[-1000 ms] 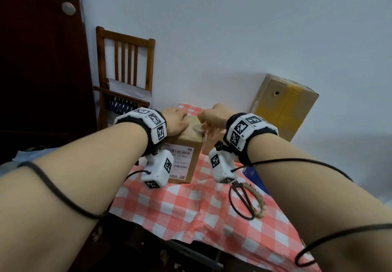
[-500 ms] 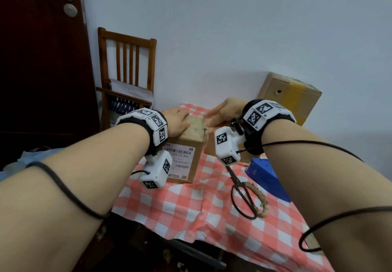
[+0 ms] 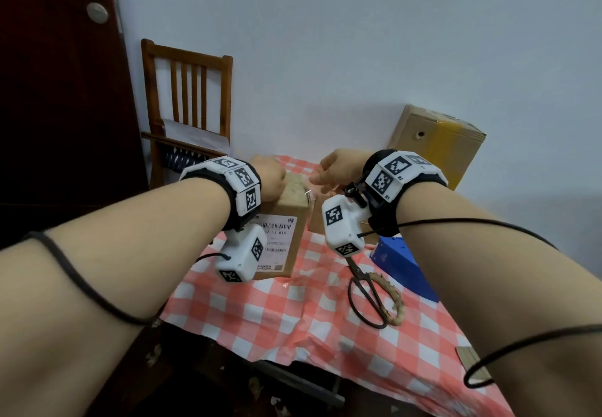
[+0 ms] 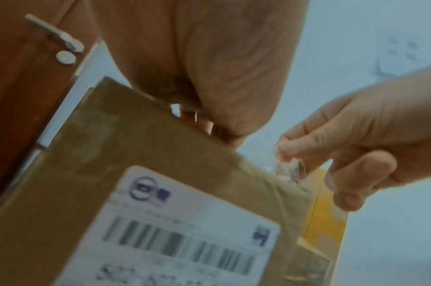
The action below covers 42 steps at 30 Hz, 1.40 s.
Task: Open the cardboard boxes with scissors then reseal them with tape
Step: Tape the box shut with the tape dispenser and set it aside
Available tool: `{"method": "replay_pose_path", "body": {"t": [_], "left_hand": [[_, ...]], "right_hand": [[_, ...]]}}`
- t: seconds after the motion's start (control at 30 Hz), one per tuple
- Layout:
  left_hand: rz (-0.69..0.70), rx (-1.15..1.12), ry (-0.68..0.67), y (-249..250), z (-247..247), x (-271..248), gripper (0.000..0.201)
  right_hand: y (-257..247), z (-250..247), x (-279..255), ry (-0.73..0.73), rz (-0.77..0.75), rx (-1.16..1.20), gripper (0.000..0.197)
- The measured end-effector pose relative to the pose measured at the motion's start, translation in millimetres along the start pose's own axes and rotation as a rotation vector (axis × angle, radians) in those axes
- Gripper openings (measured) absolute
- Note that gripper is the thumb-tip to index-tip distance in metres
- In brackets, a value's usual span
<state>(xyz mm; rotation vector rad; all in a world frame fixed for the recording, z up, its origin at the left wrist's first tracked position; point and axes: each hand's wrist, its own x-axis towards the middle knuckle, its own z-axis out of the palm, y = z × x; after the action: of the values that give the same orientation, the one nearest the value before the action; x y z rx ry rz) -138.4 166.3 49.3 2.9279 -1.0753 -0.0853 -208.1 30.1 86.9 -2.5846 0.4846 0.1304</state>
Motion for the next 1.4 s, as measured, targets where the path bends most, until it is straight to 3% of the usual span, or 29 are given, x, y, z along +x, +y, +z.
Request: {"method": "replay_pose_path", "body": {"t": [0.13, 0.2, 0.3, 0.33, 0.47, 0.6, 0.9, 1.07, 1.3, 1.4], "left_hand": [[-0.001, -0.137, -0.076, 14.2, -3.5, -10.6, 0.027], [-0.031, -0.05, -0.096, 21.3, 1.1, -13.2, 0.055], [-0.117, 0.077, -0.059, 25.9, 16.1, -6.8, 0.123], [-0.132, 0.075, -0.023, 25.9, 21.2, -3.5, 0.132], [-0.147, 0.06, 0.141, 30.4, 32.9, -4.2, 0.103], [-0.136, 0.063, 0.172, 34.7, 33.5, -8.8, 0.087], [-0.12, 0.05, 0.186, 34.9, 37.3, -5.5, 0.09], [-0.115, 0.055, 0.174, 34.1, 36.6, -3.5, 0.092], [-0.091, 0.063, 0.037, 26.9, 26.1, -3.3, 0.102], [-0.08, 0.118, 0.011, 26.7, 24.4, -1.7, 0.101]], "right_hand": [[8.0, -3.2, -6.1, 0.062, 0.015, 0.086, 0.022], [10.7, -1.5, -7.1, 0.096, 0.014, 0.118, 0.021], [14.3, 3.7, -3.9, 0.13, 0.015, 0.185, 0.02], [15.6, 4.9, -3.2, 0.138, 0.019, 0.21, 0.018], [21.1, 9.5, -2.2, 0.162, 0.032, 0.27, 0.016], [27.8, 14.6, -1.1, 0.167, 0.029, 0.331, 0.021], [50.6, 44.2, 10.4, 0.115, 0.034, 0.601, 0.033], [51.4, 62.4, 14.5, 0.12, -0.034, 0.475, 0.033], [44.5, 83.3, 13.1, 0.195, -0.156, 0.331, 0.037], [40.8, 92.0, 15.2, 0.226, -0.147, 0.33, 0.015]]}}
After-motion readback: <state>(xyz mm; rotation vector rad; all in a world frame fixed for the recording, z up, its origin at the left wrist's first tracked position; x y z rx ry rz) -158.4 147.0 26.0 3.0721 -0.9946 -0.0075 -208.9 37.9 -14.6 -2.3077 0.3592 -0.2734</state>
